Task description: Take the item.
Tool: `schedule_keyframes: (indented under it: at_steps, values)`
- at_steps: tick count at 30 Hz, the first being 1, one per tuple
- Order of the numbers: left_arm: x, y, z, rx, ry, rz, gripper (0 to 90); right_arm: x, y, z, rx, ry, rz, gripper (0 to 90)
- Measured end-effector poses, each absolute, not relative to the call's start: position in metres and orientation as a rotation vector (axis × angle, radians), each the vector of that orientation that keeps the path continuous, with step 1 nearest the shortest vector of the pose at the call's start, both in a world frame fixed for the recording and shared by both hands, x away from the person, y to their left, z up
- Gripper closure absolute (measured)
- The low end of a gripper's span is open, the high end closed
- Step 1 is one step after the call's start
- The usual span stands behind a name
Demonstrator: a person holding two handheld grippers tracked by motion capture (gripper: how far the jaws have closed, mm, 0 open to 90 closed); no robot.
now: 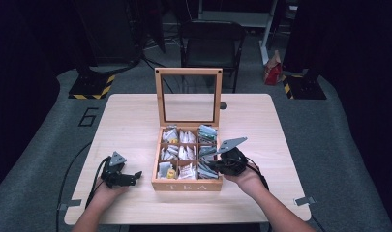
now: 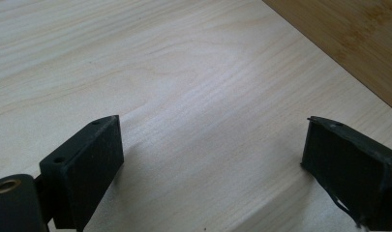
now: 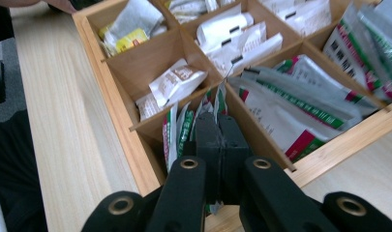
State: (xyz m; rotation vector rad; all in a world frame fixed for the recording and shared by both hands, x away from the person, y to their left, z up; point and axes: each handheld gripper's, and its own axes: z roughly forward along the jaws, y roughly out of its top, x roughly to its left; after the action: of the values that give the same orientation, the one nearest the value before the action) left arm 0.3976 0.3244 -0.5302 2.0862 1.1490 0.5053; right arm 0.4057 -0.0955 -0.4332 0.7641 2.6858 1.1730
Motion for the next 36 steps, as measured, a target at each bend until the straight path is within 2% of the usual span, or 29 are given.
schedule_keyframes:
  at_steps: [36]
  values:
    - [0.397, 0.324, -0.530, 2.088, 1.149, 0.505, 7.1, 0.413, -0.113, -0.367, 0.739, 2.627, 1.296, 90.0]
